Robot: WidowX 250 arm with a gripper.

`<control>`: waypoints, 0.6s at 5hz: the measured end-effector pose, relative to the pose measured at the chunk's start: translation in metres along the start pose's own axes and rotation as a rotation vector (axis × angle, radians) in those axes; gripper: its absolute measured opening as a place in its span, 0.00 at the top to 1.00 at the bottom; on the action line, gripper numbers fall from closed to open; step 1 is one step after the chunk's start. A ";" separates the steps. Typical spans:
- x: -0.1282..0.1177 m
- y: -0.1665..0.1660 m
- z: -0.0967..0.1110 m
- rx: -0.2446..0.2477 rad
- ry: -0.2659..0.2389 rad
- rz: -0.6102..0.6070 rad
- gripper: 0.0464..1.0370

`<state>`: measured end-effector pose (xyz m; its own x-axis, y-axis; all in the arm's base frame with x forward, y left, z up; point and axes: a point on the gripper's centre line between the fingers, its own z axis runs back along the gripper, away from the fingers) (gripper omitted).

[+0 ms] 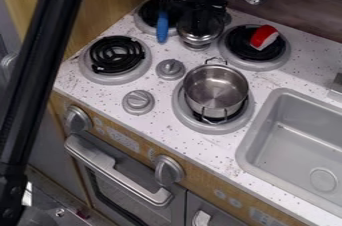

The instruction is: Open the pot

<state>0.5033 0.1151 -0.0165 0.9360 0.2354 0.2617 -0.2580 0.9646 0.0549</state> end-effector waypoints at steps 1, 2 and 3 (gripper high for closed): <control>0.004 0.008 -0.008 0.007 0.027 0.019 0.79; 0.004 0.006 -0.006 0.003 0.047 0.016 0.75; -0.008 0.002 -0.013 -0.027 0.074 0.017 0.46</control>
<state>0.4983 0.1167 -0.0306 0.9468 0.2594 0.1907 -0.2688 0.9629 0.0247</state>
